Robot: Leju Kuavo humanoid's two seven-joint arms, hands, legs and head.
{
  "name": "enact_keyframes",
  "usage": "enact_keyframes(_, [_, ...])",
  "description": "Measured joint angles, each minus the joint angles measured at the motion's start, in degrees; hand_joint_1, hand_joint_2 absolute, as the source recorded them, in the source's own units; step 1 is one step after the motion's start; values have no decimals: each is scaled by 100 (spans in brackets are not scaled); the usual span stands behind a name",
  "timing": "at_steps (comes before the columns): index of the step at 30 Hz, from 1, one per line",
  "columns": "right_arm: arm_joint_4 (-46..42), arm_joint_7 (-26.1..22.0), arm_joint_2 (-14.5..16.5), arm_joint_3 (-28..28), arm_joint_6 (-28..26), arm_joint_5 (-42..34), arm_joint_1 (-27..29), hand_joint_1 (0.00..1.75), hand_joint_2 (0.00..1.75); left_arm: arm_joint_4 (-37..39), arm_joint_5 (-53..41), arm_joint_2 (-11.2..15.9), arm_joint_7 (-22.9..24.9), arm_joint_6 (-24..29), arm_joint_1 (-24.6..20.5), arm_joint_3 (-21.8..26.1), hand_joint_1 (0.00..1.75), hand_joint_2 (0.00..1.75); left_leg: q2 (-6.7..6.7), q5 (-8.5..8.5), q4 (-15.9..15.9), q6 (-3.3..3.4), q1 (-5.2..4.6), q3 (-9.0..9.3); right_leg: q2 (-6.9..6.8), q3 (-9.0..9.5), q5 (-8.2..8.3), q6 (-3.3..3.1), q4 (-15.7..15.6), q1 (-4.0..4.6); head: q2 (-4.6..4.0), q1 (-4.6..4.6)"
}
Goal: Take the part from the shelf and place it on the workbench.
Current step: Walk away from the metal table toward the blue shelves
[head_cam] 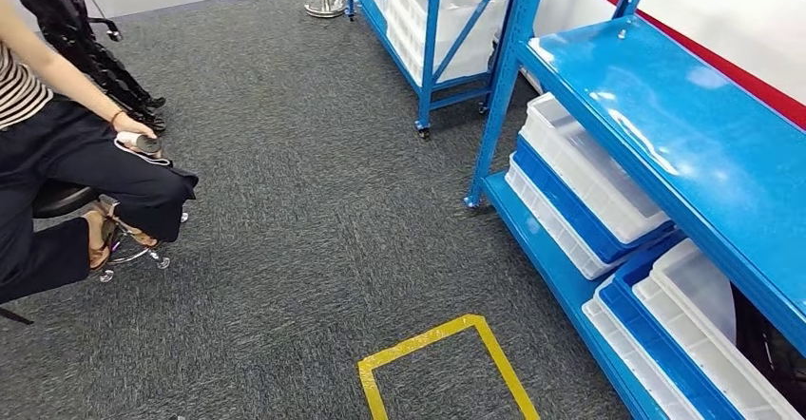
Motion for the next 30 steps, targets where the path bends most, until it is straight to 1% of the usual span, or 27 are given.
enact_keyframes(1, [-1,0,-2,-1,0,0,7,0,0,0,-1,-3,-4,14,-2,0,0,0,65,-6,3,-9,3,4,-34,134,102,58,-224,-16,0,4])
enact_keyframes(2, [-1,0,-4,-2,0,1,9,0,0,0,-6,-5,-14,40,-4,0,0,0,127,-15,10,-23,6,12,-104,358,247,113,-616,-28,-1,8])
enact_keyframes(3, [-2,0,-7,-3,0,3,4,0,0,0,-20,-7,-30,77,-5,-1,0,0,182,-32,23,-48,-2,18,-224,599,382,141,-1048,-29,0,16])
enact_keyframes(4, [-2,0,-9,-3,1,5,-6,0,0,0,-37,-7,-47,119,-7,-2,0,0,236,-54,42,-82,-11,25,-313,789,490,133,-1389,-23,1,18])
enact_keyframes(5, [-2,0,-9,-3,2,7,-13,0,0,0,-53,-6,-64,154,-10,-3,0,0,284,-70,59,-117,-21,32,-371,900,549,98,-1587,-8,1,14])
enact_keyframes(6, [-1,0,-9,-3,2,8,-15,0,0,0,-66,-6,-77,176,-16,-4,0,0,327,-82,69,-152,-27,39,-379,925,569,49,-1652,11,1,10])
enact_keyframes(8, [-1,0,-9,-5,2,10,-4,0,0,-1,-79,-10,-90,193,-34,-6,0,0,377,-108,81,-223,-1,59,-266,910,592,-42,-1659,14,0,-3])
enact_keyframes(9, [-2,0,-10,-7,2,14,0,0,0,-1,-88,-12,-93,194,-42,-7,0,0,307,-166,137,-258,17,47,-215,913,605,-78,-1669,1,0,-14])
enact_keyframes(10, [-2,-1,-12,-7,3,19,-1,0,0,-1,-97,-13,-97,195,-46,-8,0,0,183,-296,309,-291,34,-16,-161,925,619,-113,-1680,-14,1,-35])
enact_keyframes(12, [-2,-2,-11,-7,6,32,-12,0,0,1,-103,-11,-101,197,-32,-7,0,0,-105,-680,972,-331,52,-306,-54,933,639,-157,-1684,-17,1,-81])
enact_keyframes(13, [-2,-2,-10,-7,8,36,-16,0,0,1,-98,-11,-101,198,-20,-7,0,0,-178,-857,1373,-339,54,-501,7,928,644,-168,-1683,-8,1,-91])
enact_keyframes(14, [-2,-2,-9,-7,8,38,-16,0,0,2,-93,-11,-101,200,-9,-7,0,0,-206,-936,1650,-339,54,-648,71,924,647,-174,-1683,2,1,-92])
enact_keyframes(15, [-2,-2,-10,-7,9,39,-11,0,0,2,-85,-10,-101,204,-4,-6,0,0,-220,-907,1751,-332,54,-717,140,925,649,-176,-1681,10,1,-93])
enact_keyframes(16, [-2,-2,-11,-7,9,39,-6,0,0,2,-79,-8,-101,206,-2,-5,0,0,-235,-768,1625,-316,55,-675,208,932,649,-176,-1680,14,1,-93])
enact_keyframes(17, [-2,-2,-11,-7,9,39,-1,0,0,2,-75,-6,-101,208,-2,-5,0,0,-273,-551,1295,-294,56,-526,276,943,650,-174,-1679,16,1,-93])
enact_keyframes(18, [-2,-2,-9,-7,9,39,0,0,0,2,-74,-2,-101,210,-2,-5,0,0,-384,-343,886,-269,60,-334,340,952,652,-170,-1679,16,1,-95])
enact_keyframes(19, [-2,-2,-6,-7,9,39,-6,0,0,2,-75,2,-101,210,-2,-5,0,0,-506,-199,522,-246,64,-164,398,952,654,-163,-1670,30,1,-96])
enact_keyframes(20, [-2,-2,-3,-7,9,39,-12,0,0,2,-75,6,-101,210,-3,-6,0,0,-600,-117,272,-227,61,-46,451,937,662,-147,-1664,37,1,-96])
enact_keyframes(21, [-2,-2,-2,-7,9,39,-16,0,0,2,-76,9,-100,210,-5,-7,0,0,-659,-104,166,-210,52,-3,502,914,674,-122,-1661,37,1,-97])
enact_keyframes(23, [-2,-2,-4,-7,9,39,-11,0,0,2,-78,2,-99,209,-14,-7,0,0,-561,-81,131,-158,35,-7,595,849,705,-52,-1664,21,1,-93])
enact_keyframes(24, [-2,-2,-7,-7,9,39,-5,0,0,2,-79,-2,-99,209,-19,-7,0,0,-500,-55,104,-121,38,-9,551,803,687,-29,-1625,19,1,-90])
enact_keyframes(25, [-2,-2,-8,-7,9,40,-3,0,0,2,-80,-5,-100,209,-21,-7,0,0,-427,-29,74,-78,45,-9,444,720,610,-24,-1497,24,1,-68])
enact_keyframes(26, [-2,-2,-10,-7,9,40,-5,0,0,2,-81,-7,-100,209,-18,-7,0,0,-347,-9,47,-43,52,-13,304,592,471,-36,-1252,32,1,-39])
enact_keyframes(27, [-2,-1,-10,-7,9,42,-10,0,0,2,-83,-3,-100,209,-12,-6,0,0,-270,-3,43,-25,39,-21,151,421,288,-58,-898,32,1,-9])
enact_keyframes(28, [-2,-1,-9,-7,9,43,-13,0,0,2,-83,-2,-99,210,-4,-5,0,0,-185,-2,45,-13,29,-34,69,232,103,-71,-492,27,1,19])
enact_keyframes(29, [-2,0,-9,-7,9,43,-11,0,0,2,-83,-1,-98,210,4,-5,0,0,-102,-2,47,-12,20,-44,31,84,-22,-64,-158,21,1,28])
enact_keyframes(30, [-2,0,-9,-7,9,43,-4,0,0,2,-83,-1,-98,211,7,-5,0,0,-25,-3,49,-12,15,-50,10,25,-67,-36,7,16,1,30])
